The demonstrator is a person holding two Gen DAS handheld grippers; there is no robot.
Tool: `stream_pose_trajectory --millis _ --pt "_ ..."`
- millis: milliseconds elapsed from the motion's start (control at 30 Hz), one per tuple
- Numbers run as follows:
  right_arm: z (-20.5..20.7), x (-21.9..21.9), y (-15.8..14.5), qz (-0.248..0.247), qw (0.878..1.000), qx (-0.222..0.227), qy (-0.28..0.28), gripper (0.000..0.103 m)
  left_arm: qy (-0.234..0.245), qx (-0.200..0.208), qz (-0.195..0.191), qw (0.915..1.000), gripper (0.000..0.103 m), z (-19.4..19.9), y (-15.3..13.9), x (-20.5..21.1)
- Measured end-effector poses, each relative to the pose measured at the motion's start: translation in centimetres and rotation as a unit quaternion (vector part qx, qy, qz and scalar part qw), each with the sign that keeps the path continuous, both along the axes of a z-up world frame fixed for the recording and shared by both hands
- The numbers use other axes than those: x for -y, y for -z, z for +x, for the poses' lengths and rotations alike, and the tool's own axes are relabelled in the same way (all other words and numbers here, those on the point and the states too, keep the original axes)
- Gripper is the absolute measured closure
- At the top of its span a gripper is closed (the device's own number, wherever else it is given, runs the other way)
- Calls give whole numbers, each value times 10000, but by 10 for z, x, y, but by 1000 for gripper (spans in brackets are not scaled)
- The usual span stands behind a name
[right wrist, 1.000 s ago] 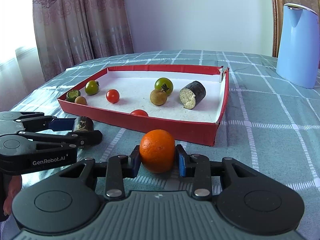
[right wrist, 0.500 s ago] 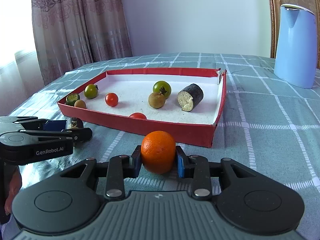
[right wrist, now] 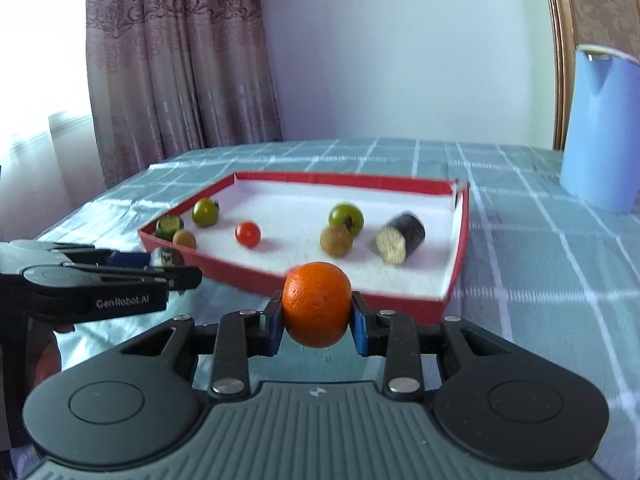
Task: Organize fruits
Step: 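Carry the orange and dark cylinder piece over the red tray with both grippers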
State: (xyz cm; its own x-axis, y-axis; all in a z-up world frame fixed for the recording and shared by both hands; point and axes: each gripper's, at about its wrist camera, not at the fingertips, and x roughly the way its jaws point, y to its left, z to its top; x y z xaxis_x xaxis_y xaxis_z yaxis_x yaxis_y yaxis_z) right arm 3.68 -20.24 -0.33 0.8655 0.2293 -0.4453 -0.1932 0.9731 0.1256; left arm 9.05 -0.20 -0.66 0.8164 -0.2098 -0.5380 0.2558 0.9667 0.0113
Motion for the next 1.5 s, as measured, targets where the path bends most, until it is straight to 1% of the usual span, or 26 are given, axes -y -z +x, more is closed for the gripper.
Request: stream_pose_trajectory --millis 167,233,367,500,633,733,800,1033,1133,1233,1500 --pt "21 -9 -11 -161 9999 8 -23 70 -26 -102 -153 9998 61 11 -6 -4" --pt "31 -15 -13 -248 9997 13 -50 70 4 -156 -324 9994 62 14 -10 -8" --pt "44 -27 -15 -457 9989 44 -47 70 59 -177 -501 9986 62 18 -17 -12" --pt "59 -38 -16 -589 9982 0 -111 70 76 -37 -396 9992 63 26 -23 -6" --pt "78 -46 -12 -687 9974 -158 -161 71 -109 -7 -278 9996 63 48 -25 2" --pt "91 -44 -6 -559 9977 -345 -190 71 -270 -80 -277 9992 63 68 -21 1" --pt "97 -45 -3 -586 9972 -420 -200 71 -343 -148 -246 9990 63 80 -18 2" --pt "105 -53 0 -590 9969 -447 -284 71 -471 -258 119 9985 63 106 -4 11" --pt "106 -60 4 -714 9955 -490 -393 71 -507 -209 280 9981 63 110 -1 16" --pt "106 -63 9 -787 9943 -584 -414 71 -505 -162 359 9979 63 109 0 19" --pt "107 -62 10 -724 9949 -629 -321 71 -563 -116 441 9974 62 109 3 22"
